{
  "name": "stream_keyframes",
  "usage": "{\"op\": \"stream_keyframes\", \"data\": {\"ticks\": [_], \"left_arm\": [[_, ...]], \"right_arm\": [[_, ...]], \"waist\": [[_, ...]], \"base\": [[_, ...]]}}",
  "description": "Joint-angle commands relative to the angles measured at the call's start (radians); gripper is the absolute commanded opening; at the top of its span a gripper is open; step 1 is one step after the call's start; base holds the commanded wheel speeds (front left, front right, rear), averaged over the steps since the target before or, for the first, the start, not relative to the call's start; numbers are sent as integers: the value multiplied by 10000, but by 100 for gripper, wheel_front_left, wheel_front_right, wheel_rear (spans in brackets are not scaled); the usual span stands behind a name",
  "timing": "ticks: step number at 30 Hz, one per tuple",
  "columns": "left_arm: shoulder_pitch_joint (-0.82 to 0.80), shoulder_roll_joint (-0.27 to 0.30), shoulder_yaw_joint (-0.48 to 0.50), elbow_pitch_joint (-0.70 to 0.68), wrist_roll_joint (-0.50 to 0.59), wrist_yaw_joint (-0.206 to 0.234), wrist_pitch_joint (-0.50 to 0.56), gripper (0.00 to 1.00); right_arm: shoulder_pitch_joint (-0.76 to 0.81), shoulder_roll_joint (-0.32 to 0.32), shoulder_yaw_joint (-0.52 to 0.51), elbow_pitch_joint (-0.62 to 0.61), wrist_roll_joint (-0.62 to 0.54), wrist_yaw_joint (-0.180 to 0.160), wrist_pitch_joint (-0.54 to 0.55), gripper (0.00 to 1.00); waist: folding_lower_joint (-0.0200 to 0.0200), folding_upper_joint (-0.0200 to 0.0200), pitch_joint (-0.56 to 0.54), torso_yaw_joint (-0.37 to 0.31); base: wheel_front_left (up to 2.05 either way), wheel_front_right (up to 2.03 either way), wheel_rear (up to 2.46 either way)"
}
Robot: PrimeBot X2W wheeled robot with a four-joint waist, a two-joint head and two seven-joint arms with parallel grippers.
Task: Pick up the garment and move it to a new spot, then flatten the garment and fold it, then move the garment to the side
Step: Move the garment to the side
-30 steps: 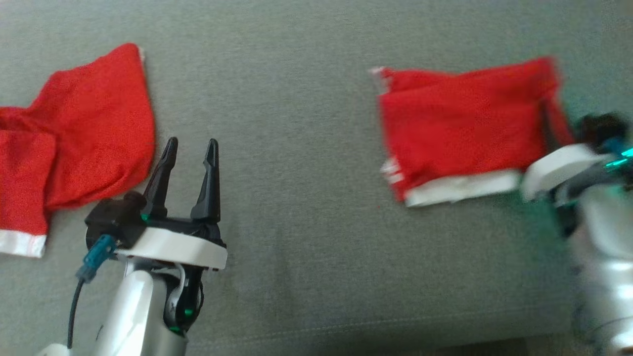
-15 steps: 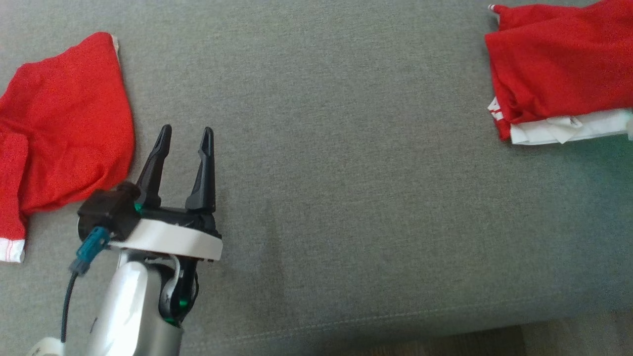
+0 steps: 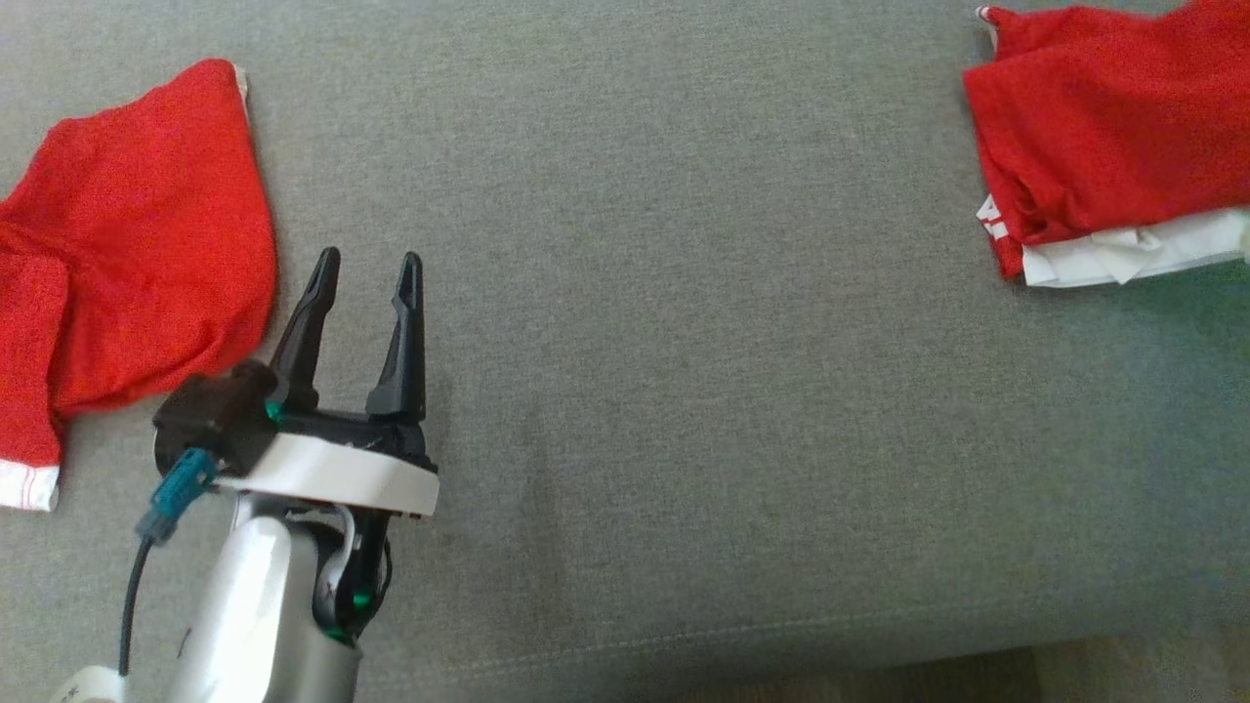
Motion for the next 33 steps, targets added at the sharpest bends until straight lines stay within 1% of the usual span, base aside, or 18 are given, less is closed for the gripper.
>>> {"op": "stream_keyframes", "data": {"ticks": [1,6,9,12,17,18,23,26,29,33], "left_arm": [[-210,87,380,-255,57,-39,-120,100],[-184,87,316,-189,13,-37,-120,100],[-139,87,283,-153,-32,-11,-120,100],[-66,87,258,-145,-85,38,-120,100],[112,87,249,-179,-198,162,-120,100],[112,87,249,-179,-198,162,-120,100],[318,87,235,-293,-331,339,-120,100],[454,87,239,-359,-397,453,-120,100],[624,87,230,-388,-447,528,-120,100],[940,87,168,-374,-517,610,-120,100]], "right_arm": [[15,-107,134,-403,157,63,-90,100],[171,1,135,-635,318,63,-280,100],[318,207,235,-848,370,63,-445,100],[513,581,456,-1103,472,63,-608,100],[1132,1452,1052,-1625,730,63,-850,100],[1132,1452,1052,-1625,730,63,-850,100],[1972,2323,1518,-2206,1126,63,-1026,100],[2612,2717,1767,-2605,1328,63,-1086,100],[3304,2977,1902,-2992,1649,63,-1123,100],[4335,3088,2240,-3524,2216,63,-1152,100]], "waist": [[0,-1,-47,-18],[0,-1,-224,-20],[0,-1,-403,-11],[0,-1,-646,4],[0,-1,-1207,40],[0,-1,-1207,40],[0,-1,-1795,123],[0,-1,-2103,205],[0,-1,-2385,291],[0,-1,-2747,428]], "base": [[0,0,0],[0,0,0],[0,0,0],[0,0,0],[0,0,0],[0,0,0],[0,0,0],[0,0,0],[0,0,0],[0,0,0]]}}
